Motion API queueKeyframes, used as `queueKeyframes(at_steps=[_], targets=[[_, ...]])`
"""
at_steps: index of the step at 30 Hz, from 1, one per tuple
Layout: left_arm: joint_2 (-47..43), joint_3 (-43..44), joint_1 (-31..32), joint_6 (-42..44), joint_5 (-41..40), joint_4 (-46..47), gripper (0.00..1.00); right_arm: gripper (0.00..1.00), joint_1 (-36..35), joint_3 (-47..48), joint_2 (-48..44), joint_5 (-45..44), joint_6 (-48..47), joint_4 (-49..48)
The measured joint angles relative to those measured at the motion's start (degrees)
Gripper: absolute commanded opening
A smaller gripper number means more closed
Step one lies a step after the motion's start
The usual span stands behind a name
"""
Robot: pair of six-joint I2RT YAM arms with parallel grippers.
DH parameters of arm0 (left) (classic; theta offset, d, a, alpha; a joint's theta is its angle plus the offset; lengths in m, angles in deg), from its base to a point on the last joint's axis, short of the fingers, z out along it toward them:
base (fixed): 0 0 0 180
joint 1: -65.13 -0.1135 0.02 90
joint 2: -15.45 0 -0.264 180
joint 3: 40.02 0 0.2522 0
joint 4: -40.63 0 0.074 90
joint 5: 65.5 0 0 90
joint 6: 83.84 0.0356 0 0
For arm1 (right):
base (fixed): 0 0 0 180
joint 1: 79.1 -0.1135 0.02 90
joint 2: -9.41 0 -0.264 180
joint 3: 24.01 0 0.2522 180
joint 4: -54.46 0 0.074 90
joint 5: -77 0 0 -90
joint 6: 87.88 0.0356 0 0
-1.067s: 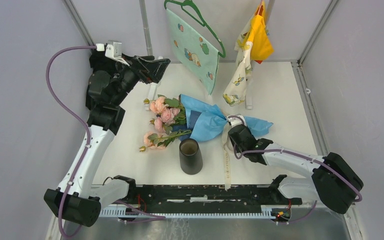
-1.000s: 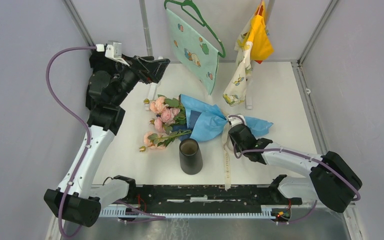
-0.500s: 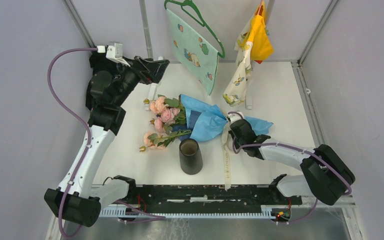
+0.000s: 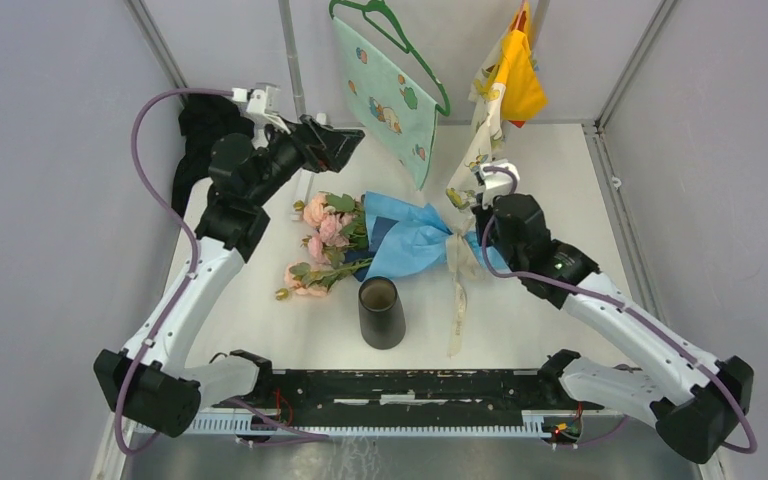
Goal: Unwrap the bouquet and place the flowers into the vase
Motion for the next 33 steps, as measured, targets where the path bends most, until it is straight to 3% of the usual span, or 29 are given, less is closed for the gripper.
queueKeyframes(at_steps=[9,18,24,33], targets=[[4.8,3.8,5.0,2.0,1.4,-3.2,1.00,0.00,0.0,12.9,-2.6,-5.7,-4.0,4.5],[9.9,13.1,11.2,3.7,4.1,-8.3,1.00,0.00,0.2,13.8,0.2,-8.7,-5.3,5.8],[15.1,15.7,17.0,5.1,1.4,-16.3,1.00,0.00,1.2,14.8,1.0,-12.7,-6.7,7.0],[24.8,15.9,29.0,6.0,-4.2,-21.3,1.00,0.00,1.4,27.2,-2.7,-25.3,-11.2,8.3]])
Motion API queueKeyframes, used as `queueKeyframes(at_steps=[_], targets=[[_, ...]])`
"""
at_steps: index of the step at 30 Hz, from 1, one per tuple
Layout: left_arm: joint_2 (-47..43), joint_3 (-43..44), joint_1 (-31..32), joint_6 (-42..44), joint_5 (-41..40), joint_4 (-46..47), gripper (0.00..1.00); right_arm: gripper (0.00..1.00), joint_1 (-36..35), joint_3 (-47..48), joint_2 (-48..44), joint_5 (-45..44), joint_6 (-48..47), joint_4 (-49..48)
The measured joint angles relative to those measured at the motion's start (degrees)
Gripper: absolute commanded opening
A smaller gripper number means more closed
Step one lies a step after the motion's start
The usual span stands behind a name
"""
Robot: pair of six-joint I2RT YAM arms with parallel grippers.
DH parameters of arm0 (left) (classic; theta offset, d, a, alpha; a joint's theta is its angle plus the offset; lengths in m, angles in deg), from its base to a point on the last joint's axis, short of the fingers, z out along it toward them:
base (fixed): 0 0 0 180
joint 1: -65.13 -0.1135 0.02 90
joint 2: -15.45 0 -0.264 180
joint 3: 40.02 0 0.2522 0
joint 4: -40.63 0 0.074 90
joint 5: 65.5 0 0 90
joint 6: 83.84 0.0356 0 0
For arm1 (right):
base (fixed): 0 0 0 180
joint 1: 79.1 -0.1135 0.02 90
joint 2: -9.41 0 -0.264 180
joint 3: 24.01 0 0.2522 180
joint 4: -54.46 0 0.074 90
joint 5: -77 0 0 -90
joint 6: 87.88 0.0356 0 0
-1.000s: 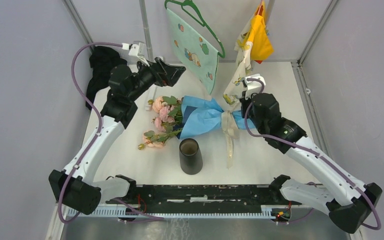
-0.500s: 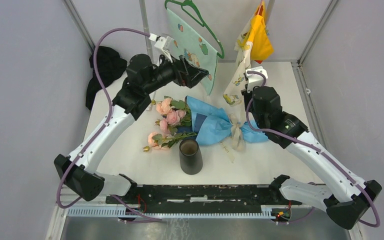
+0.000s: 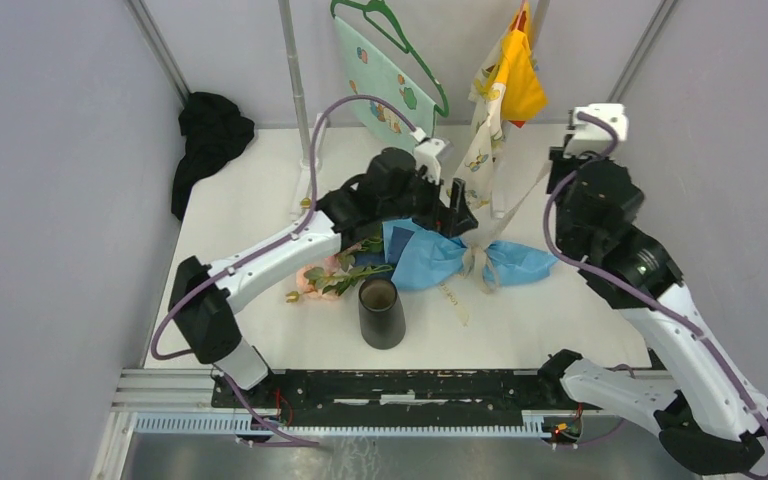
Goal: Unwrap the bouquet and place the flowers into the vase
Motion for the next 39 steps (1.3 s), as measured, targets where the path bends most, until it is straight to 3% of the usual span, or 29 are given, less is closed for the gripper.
queueKeyframes(at_steps=[7,25,31,39], targets=[[6.4,0.7,6.5,0.0,-4.2,-2.0,1.00,0.00,0.1,3.3,-6.4,-8.4,-2.7,-1.2],[14.8,-1.8,16.2,0.1,-26.2,-7.1,0.89,0.00,0.2,2.9,-7.2,-20.6,-5.7,0.4],[16.5,-3.9,19.2,0.0,-27.7,-7.0,0.70,0.00,0.2,2.8,-7.5,-20.5,-4.9,1.9],[20.0,-5.9,19.3,0.0,-27.5,-7.1,0.76,0.00,0.2,1.9,-6.3,-18.9,-3.7,3.3]])
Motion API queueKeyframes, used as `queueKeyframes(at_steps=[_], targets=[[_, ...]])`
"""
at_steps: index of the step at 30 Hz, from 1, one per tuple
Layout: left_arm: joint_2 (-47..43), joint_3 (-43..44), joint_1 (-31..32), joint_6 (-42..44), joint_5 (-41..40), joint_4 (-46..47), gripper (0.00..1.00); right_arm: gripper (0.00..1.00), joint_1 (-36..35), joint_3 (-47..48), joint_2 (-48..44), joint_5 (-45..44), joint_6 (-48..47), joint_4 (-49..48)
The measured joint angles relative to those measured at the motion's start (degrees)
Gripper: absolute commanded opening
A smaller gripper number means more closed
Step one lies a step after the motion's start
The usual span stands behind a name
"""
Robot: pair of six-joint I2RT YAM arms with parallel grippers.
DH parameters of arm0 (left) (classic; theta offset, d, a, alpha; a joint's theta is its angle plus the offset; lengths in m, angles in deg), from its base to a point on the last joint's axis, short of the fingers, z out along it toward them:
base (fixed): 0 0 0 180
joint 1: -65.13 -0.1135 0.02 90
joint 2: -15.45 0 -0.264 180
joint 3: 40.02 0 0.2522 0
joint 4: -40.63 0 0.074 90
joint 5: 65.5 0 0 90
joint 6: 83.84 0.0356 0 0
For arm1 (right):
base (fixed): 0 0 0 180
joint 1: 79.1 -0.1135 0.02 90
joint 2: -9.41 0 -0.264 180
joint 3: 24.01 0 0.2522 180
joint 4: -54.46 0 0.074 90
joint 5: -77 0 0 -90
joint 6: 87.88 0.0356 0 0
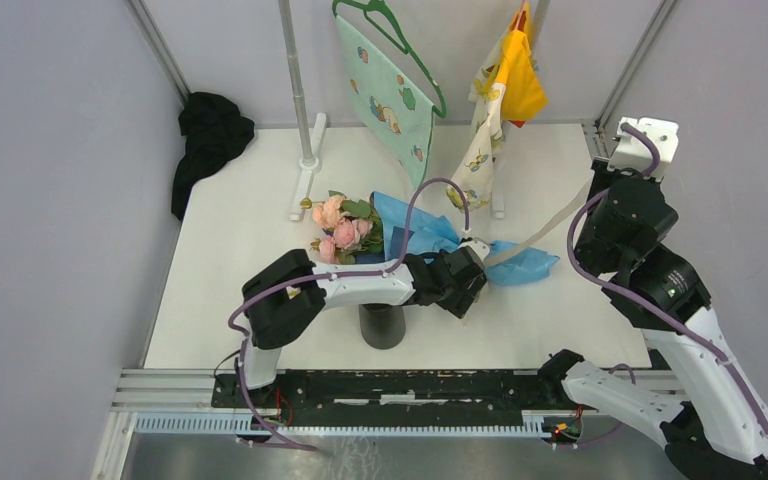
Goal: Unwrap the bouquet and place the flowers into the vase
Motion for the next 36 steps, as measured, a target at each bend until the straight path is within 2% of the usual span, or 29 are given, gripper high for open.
queueKeyframes(at_steps=[9,14,19,24,27,36], targets=[[4.3,0.0,0.0,0.0,-0.3,1.7,0.75,0.00,0.0,-1.2,-0.3,1.6,0.9,0.8],[4.9,0.4,0.0,0.0,-0.5,3.0,0.62,0.00,0.0,-1.9,-0.8,2.7,1.2,0.9],[5.7,0.8,0.0,0.0,-0.5,4.6,0.38,0.00,0.0,-2.8,-1.1,3.8,1.3,0.9],[6.9,2.1,0.0,0.0,-0.4,5.7,0.20,0.01,0.0,-3.5,-1.3,4.0,1.3,0.7],[7.3,2.4,0.0,0.0,-0.4,5.9,0.04,0.02,0.0,-4.5,-1.7,4.0,1.3,0.3],[7.2,3.1,0.0,-1.5,-3.3,3.8,0.02,0.02,0.0,-6.4,-2.6,3.8,1.2,-0.7]])
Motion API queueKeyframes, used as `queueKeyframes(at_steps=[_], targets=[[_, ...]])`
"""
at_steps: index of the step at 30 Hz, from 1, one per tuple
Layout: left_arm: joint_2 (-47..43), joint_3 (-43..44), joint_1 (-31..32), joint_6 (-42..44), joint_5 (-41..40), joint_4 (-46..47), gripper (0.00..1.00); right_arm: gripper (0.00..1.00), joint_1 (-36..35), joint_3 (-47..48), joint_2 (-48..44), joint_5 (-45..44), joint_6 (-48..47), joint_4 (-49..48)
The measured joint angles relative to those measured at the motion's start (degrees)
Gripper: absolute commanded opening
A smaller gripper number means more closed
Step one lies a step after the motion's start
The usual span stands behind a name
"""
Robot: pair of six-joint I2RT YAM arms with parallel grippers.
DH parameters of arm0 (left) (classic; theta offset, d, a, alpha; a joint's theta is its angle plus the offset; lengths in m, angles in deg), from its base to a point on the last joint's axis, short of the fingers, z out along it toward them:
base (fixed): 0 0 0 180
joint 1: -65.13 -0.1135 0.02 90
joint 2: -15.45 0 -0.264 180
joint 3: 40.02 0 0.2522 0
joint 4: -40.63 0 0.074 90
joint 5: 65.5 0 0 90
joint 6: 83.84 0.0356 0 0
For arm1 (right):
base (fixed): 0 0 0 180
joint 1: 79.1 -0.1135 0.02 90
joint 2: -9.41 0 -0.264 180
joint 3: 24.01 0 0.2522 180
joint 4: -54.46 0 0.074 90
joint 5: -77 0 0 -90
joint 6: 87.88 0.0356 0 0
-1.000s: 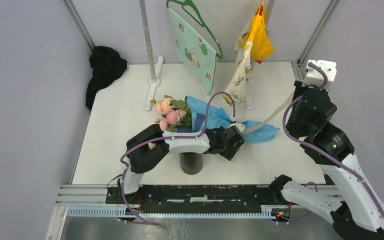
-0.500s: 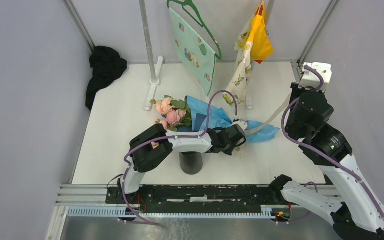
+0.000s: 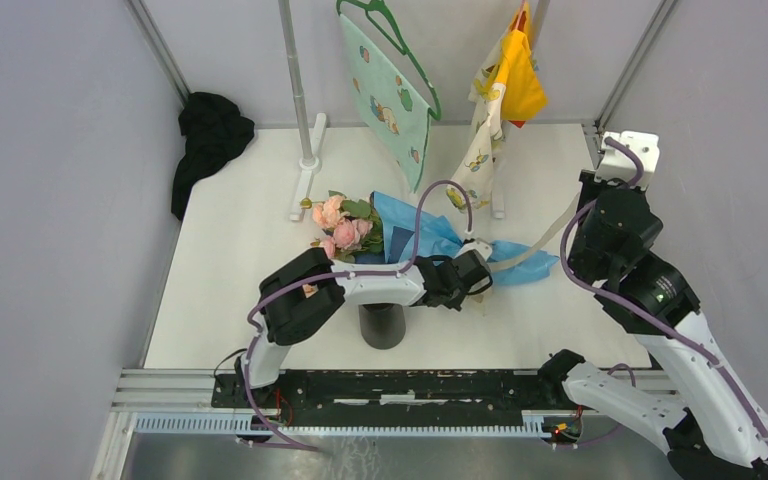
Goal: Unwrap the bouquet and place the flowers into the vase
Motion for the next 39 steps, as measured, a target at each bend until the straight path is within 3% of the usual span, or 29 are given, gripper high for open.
queueKeyframes(at_steps=[4,8,13,16,22,26,28,34,37,39], targets=[[-3.5,-1.9,0.1,-0.8,-1.9,-6.6,0.02,0.01,0.0,0.0,0.7,-1.3,-1.1,-1.7],[-12.6,-4.0,0.1,-1.7,-3.9,-13.3,0.02,0.00,0.1,0.0,2.3,-5.1,-4.1,-5.5],[-26.4,-3.5,0.1,-3.1,-6.4,-16.2,0.02,0.00,1.0,3.2,6.8,-11.4,-7.6,-8.5],[-28.4,-1.4,0.1,-3.2,-7.7,-16.4,0.05,0.03,3.2,5.2,10.4,-17.7,-13.5,-13.2],[-21.5,-0.5,-0.7,-3.1,-4.0,-13.4,0.22,0.24,6.3,5.2,11.7,-23.4,-23.5,-21.1],[-16.1,-1.2,-2.8,-3.0,3.9,-8.8,0.44,0.62,6.4,5.1,10.6,-24.7,-28.3,-26.8],[-14.5,-2.3,-4.4,-3.0,8.5,-6.0,0.51,0.71,6.4,4.9,10.0,-25.2,-29.5,-28.0],[-11.0,-1.6,-7.0,-3.0,15.7,-0.9,0.53,0.76,5.3,3.3,10.7,-26.1,-26.2,-24.9],[-8.8,-0.4,-7.4,-3.0,17.4,0.5,0.48,0.76,4.4,6.2,13.3,-22.4,-15.6,-12.9],[-7.1,0.3,-7.8,-3.0,18.7,1.2,0.44,0.76,4.6,7.9,15.4,-14.6,-8.4,-6.5]])
